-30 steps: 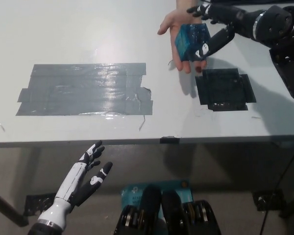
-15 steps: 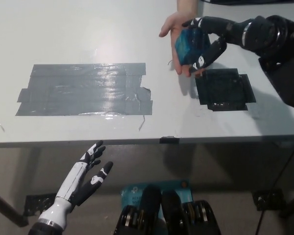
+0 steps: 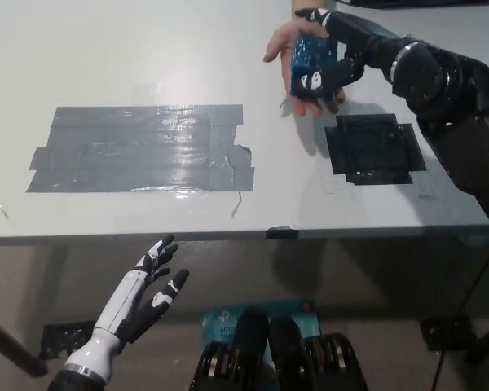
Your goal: A person hands a rubik's cube to the robot and rhe robot picks it up with its right hand and places it on the black spot on the desk infron tof it
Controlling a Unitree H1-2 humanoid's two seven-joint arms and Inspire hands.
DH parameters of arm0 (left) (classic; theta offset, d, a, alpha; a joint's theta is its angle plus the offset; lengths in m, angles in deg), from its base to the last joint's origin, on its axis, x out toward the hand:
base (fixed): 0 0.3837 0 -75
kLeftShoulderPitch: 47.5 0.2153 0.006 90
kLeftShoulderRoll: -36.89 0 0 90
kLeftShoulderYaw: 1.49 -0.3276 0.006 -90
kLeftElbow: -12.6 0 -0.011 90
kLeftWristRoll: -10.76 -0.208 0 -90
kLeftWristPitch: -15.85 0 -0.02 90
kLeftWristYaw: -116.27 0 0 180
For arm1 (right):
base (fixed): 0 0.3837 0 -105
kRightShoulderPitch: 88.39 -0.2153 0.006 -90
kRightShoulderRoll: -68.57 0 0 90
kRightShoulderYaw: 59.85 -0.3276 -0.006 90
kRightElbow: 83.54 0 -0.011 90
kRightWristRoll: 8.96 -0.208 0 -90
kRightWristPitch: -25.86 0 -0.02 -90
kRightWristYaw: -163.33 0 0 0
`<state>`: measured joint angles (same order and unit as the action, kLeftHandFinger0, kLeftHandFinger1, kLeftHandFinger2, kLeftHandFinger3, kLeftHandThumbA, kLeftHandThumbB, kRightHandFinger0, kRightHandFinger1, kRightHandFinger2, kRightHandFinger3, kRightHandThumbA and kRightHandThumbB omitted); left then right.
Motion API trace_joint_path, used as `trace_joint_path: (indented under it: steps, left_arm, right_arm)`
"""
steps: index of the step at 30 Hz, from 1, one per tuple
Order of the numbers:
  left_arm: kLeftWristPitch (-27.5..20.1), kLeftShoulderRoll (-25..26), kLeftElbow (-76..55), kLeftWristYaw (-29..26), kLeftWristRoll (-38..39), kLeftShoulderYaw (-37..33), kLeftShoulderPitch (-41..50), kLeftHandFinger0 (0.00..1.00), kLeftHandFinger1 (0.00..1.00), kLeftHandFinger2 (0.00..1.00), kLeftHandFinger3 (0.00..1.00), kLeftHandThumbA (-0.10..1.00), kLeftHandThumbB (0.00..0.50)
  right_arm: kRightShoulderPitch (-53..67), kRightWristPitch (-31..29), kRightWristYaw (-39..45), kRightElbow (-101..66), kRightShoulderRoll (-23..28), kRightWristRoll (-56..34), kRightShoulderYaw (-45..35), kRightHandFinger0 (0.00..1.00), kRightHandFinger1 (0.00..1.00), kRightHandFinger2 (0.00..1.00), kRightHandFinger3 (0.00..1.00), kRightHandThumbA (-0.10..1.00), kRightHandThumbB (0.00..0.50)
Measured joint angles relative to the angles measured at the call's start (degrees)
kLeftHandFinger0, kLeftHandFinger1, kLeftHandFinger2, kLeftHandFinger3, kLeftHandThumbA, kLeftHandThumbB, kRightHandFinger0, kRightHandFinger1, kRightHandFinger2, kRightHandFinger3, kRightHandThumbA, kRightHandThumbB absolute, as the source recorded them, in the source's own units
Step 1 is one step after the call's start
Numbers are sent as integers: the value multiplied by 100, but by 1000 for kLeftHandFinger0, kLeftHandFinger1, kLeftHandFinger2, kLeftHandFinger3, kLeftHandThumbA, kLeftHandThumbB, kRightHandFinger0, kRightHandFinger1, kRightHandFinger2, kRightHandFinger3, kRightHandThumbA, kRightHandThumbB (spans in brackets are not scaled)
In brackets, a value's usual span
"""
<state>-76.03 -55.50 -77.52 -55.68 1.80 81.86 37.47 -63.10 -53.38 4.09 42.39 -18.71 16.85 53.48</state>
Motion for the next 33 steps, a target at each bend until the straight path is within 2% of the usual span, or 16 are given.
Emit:
trace_joint_path:
  steps: [4,9,11,12,14,21,23,27,30,31,33]
  left_arm:
    - [-1,-1,0,0,-6,-1,-1,959,1000,1000,1000,816,114]
    - [-2,0,2,1,-5,0,-12,973,1000,1000,1000,808,108]
    - [-2,0,1,1,-3,1,-15,972,1000,1000,1000,804,105]
    - [0,0,-1,2,-2,1,-15,971,1000,1000,1000,805,105]
    - [1,1,-1,2,-2,2,-14,968,1000,1000,1000,806,99]
    - [-1,1,-1,2,-4,3,-13,960,1000,1000,1000,799,86]
    - [-3,1,-1,2,-4,5,-13,956,1000,1000,1000,796,84]
    - [-4,1,1,2,-4,9,-12,956,1000,1000,1000,796,86]
    - [-4,1,3,2,-4,10,-12,954,1000,1000,1000,799,86]
    - [-4,1,3,2,-5,10,-12,957,1000,1000,1000,803,91]
    - [-4,1,4,2,-5,11,-12,958,1000,1000,1000,796,84]
  right_arm:
    - [16,-198,-215,-6,16,6,-134,219,706,978,1000,-100,165]
    - [47,-434,-484,-75,136,2,-451,214,672,938,982,-100,133]
    - [47,-491,-549,-89,201,0,-571,220,678,981,1000,-100,135]
    - [47,-525,-599,-92,265,-10,-675,202,641,965,990,-100,147]
    - [46,-569,-660,-91,362,-14,-791,260,685,1000,1000,-100,141]
    - [90,-645,-863,-92,686,-85,-1368,211,681,1000,1000,-100,147]
    - [170,-645,-893,-90,731,-121,-1505,186,651,1000,1000,-100,163]
    - [385,-653,-985,-43,754,-135,-1589,170,631,979,984,-100,161]
    - [529,-707,-1061,95,750,-141,-1592,100,584,984,1000,-100,159]
    - [571,-707,-1083,116,746,-141,-1592,100,604,1000,1000,-100,140]
    - [692,-705,-1141,128,705,-139,-1590,138,665,1000,1000,-100,143]
